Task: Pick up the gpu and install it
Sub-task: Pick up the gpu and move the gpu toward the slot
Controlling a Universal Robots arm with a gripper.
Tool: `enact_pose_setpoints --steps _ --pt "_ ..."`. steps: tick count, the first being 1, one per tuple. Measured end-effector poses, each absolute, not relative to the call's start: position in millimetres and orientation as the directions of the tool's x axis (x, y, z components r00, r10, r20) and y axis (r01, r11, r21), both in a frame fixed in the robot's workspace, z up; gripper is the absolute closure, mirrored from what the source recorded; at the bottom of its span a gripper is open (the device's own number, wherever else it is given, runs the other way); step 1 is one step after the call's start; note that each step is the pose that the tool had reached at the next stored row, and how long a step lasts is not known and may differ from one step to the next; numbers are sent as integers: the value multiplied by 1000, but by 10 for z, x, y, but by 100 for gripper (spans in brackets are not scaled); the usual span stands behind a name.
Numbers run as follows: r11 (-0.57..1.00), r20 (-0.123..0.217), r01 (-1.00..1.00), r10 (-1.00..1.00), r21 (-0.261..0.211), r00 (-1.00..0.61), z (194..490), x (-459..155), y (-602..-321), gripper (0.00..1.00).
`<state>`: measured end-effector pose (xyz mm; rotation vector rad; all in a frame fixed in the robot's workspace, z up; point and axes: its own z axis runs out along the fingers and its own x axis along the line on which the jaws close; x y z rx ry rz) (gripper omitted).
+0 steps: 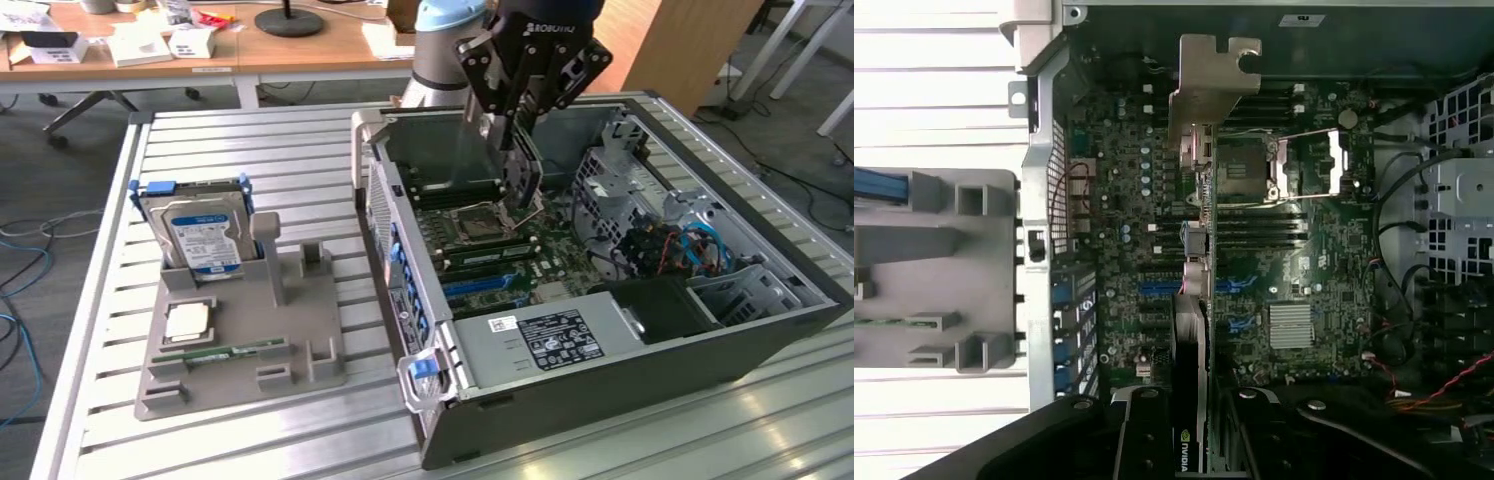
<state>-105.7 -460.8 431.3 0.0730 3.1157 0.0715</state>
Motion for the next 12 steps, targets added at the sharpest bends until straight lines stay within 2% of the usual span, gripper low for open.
enact_pose_setpoints --steps 12 --pt "998 -23 46 47 46 -999 4313 -819 -4608 74"
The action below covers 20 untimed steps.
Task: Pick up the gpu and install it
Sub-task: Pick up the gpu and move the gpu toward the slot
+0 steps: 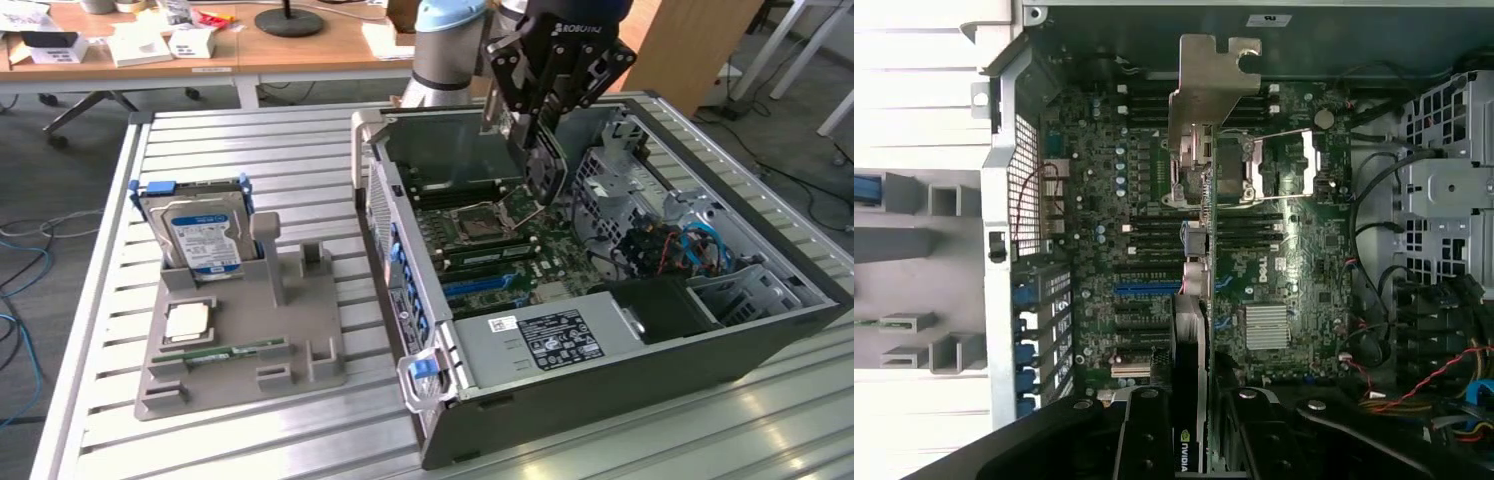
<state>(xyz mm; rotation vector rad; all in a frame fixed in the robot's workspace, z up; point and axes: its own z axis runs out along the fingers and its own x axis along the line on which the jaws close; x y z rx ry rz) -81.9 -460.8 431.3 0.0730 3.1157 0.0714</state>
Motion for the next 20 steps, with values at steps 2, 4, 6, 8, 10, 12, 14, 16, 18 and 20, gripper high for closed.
enact_pose_setpoints --steps 2,4,6,8,10,12,14,16,18,20 --pt "998 -23 46 47 46 -999 4313 -783 -4608 74" --pt "998 -23 46 47 46 -999 4313 -743 -4608 74" --pt "998 -23 46 47 46 -999 4313 -700 -4608 74" --pt "998 -23 46 47 46 -999 4313 -660 -4608 74" --pt "998 -23 46 47 46 -999 4313 -620 -4608 74" --pt "998 -23 46 47 46 -999 4313 -581 -4608 74" --pt "998 -23 46 47 46 -999 4313 -545 -4608 74" --pt "998 -23 46 47 46 -999 4313 -511 -4608 74" --pt "998 -23 46 47 46 -999 4313 -453 -4609 74" --pt "998 -23 46 47 46 -999 4313 -448 -4608 74"
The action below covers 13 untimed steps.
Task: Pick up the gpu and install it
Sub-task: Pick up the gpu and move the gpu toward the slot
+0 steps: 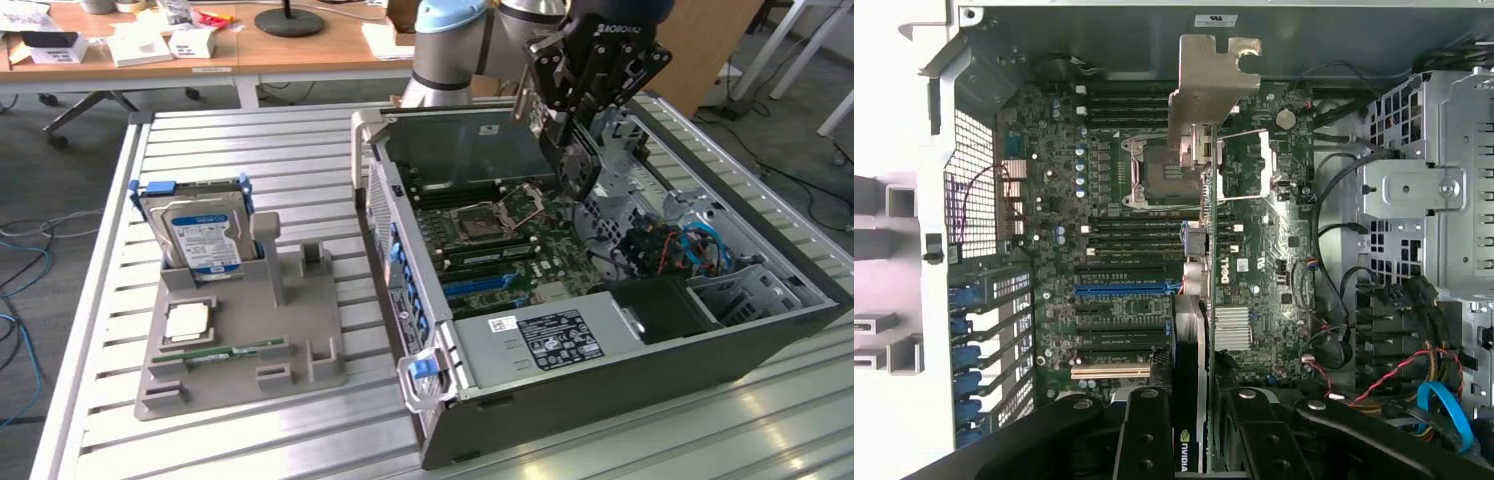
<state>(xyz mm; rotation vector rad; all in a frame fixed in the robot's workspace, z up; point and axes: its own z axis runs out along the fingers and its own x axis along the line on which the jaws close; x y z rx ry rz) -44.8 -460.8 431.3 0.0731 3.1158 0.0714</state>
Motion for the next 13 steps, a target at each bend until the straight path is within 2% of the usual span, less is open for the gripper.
enact_pose_setpoints --steps 13 --pt "998 -21 46 47 46 -999 4311 -257 -4608 74"
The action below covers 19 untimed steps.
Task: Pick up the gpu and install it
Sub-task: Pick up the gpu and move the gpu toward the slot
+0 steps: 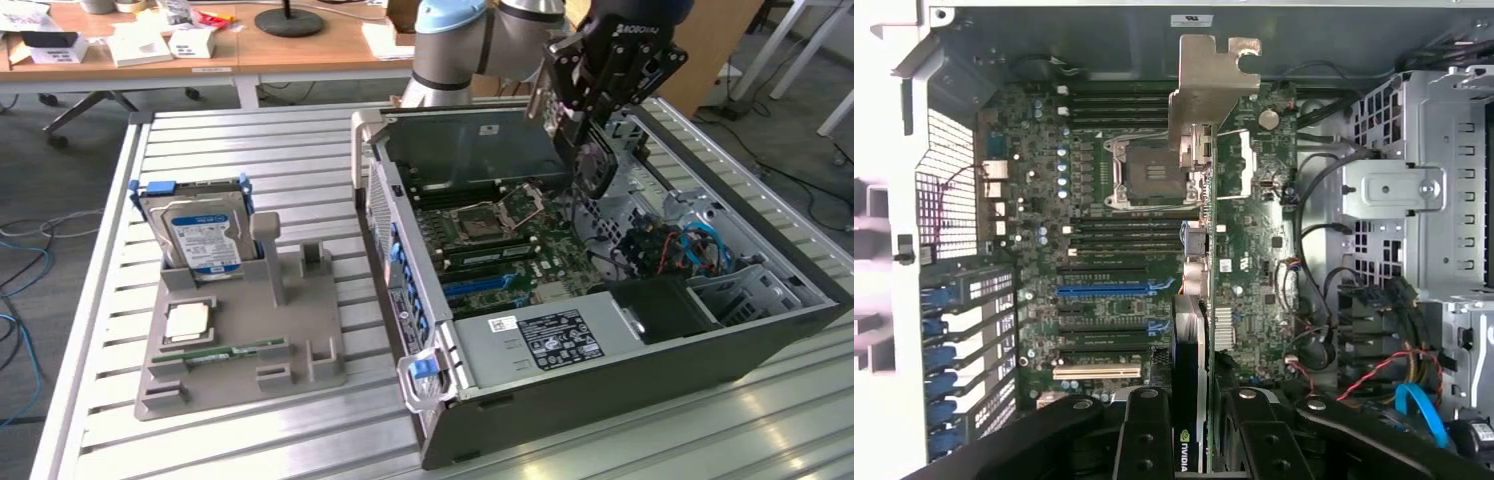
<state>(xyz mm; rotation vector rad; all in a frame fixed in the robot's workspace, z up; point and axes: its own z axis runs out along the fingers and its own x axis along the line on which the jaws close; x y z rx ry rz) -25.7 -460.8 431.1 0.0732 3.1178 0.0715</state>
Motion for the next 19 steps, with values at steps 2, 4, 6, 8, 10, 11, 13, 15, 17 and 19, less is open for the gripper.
enact_pose_setpoints --steps 2,4,6,8,10,11,13,15,17,19 --pt "998 -21 46 47 46 -999 4310 -208 -4608 74" --pt "998 -21 46 47 46 -999 4309 -159 -4608 74" --pt "998 -21 46 47 46 -999 4308 -119 -4608 74" --pt "998 -21 46 47 46 -999 4308 -105 -4608 74" --pt "998 -21 46 47 46 -999 4308 -105 -4608 74" --pt "998 -21 46 47 46 -999 4308 -105 -4608 74" --pt "998 -21 46 47 46 -999 4308 -105 -4608 74" --pt "998 -21 46 47 46 -999 4308 -104 -4608 74" --pt "998 -21 46 47 46 -999 4308 -101 -4608 74" --pt "998 -21 46 47 46 -999 4307 -82 -4608 74"
